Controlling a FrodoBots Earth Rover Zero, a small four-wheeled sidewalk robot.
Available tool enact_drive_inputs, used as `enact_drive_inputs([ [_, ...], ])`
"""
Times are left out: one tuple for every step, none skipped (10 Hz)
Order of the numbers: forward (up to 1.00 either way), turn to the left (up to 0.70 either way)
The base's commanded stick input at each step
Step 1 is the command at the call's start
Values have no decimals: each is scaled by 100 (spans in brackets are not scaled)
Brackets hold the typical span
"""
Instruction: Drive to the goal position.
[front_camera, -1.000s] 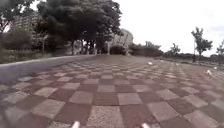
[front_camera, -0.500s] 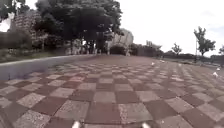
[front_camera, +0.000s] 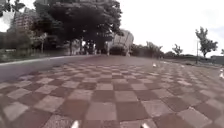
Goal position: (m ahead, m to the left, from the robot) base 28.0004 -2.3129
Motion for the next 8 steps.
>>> enact_drive_inputs([
  [70,0],
  [70,0],
  [70,0],
  [70,0],
  [70,0],
  [70,0],
  [70,0],
  [70,0],
])
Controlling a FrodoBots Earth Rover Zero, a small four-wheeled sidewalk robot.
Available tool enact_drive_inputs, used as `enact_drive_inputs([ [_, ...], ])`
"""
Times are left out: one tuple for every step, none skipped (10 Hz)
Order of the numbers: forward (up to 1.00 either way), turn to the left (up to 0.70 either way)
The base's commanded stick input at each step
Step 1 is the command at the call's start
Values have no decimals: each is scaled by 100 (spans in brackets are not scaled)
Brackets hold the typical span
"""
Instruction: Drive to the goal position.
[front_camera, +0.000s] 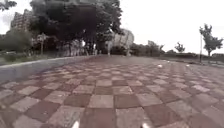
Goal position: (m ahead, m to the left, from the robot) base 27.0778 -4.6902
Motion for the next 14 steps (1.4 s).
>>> enact_drive_inputs([
  [70,0],
  [70,0],
  [70,0],
  [70,0],
  [70,0],
  [70,0],
  [70,0],
  [70,0],
  [70,0],
  [70,0],
  [70,0],
  [70,0],
  [70,0],
  [70,0],
])
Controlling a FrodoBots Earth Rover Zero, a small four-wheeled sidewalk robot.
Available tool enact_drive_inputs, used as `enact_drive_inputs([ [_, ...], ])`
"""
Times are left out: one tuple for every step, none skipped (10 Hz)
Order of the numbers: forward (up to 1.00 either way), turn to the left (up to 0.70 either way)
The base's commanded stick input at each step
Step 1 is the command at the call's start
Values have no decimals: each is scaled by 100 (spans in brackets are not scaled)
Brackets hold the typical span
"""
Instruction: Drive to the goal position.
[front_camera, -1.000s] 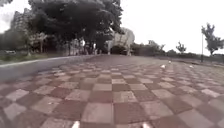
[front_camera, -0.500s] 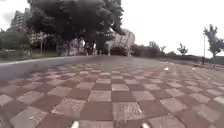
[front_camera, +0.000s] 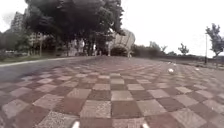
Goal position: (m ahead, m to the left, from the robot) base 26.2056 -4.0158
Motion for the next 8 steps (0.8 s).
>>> enact_drive_inputs([
  [70,0],
  [70,0],
  [70,0],
  [70,0],
  [70,0],
  [70,0],
  [70,0],
  [70,0],
])
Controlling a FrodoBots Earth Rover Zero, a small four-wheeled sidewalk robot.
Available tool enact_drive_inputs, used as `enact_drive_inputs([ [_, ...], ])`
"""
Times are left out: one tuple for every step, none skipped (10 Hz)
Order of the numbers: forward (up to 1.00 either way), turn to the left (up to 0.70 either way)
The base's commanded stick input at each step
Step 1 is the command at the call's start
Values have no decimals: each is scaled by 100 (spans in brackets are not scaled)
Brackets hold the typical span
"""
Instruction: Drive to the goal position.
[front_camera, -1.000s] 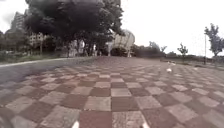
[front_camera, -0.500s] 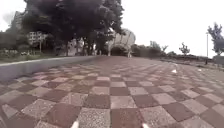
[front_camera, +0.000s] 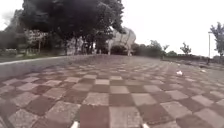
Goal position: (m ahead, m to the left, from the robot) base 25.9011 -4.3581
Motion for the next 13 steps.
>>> enact_drive_inputs([
  [70,0],
  [70,0],
  [70,0],
  [70,0],
  [70,0],
  [70,0],
  [70,0],
  [70,0],
  [70,0],
  [70,0],
  [70,0],
  [70,0],
  [70,0],
])
